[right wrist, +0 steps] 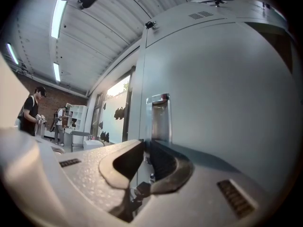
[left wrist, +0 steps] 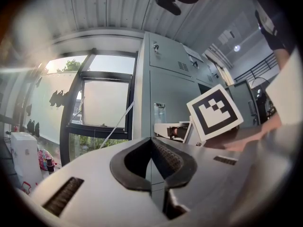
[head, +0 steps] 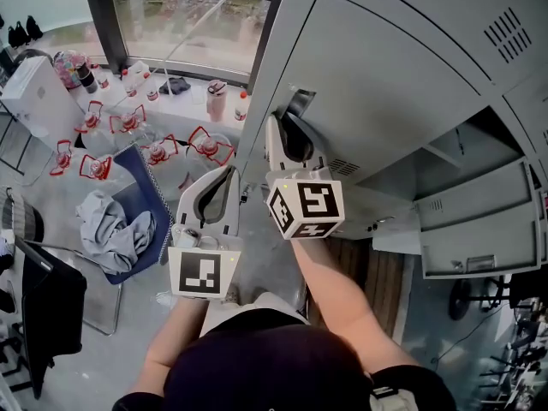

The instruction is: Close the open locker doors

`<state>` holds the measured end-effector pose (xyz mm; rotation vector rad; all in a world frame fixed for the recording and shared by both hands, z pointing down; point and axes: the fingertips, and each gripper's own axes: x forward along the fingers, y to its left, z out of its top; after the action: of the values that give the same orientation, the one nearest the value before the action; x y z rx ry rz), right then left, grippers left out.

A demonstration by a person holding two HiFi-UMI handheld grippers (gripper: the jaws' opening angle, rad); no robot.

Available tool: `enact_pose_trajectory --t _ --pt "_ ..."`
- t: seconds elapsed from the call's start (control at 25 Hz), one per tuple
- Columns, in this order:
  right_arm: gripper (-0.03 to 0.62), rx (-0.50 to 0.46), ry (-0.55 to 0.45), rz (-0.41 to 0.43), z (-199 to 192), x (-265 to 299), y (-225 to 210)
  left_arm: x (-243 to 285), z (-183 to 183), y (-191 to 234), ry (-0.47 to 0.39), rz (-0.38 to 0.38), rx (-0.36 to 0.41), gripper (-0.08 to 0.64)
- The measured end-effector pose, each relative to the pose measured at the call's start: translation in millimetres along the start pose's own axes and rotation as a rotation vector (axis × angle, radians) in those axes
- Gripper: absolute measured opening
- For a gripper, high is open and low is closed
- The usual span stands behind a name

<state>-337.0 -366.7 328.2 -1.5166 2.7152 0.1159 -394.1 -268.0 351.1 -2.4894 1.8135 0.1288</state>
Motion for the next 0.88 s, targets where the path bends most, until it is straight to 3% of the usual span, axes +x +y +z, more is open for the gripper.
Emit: enact_pose_trajectory --t 0.52,0.88 --pt "0.046 0.004 0.034 0.011 -1.2 0.4 1.5 -5.5 5.5 -5.7 -0.004 -0.012 0.015 0.003" --pt "0.034 -0.011 0.044 -0.055 6.5 -29.4 -5.8 -25.3 16.4 -21.1 -0.014 -0.026 0.03 0.003"
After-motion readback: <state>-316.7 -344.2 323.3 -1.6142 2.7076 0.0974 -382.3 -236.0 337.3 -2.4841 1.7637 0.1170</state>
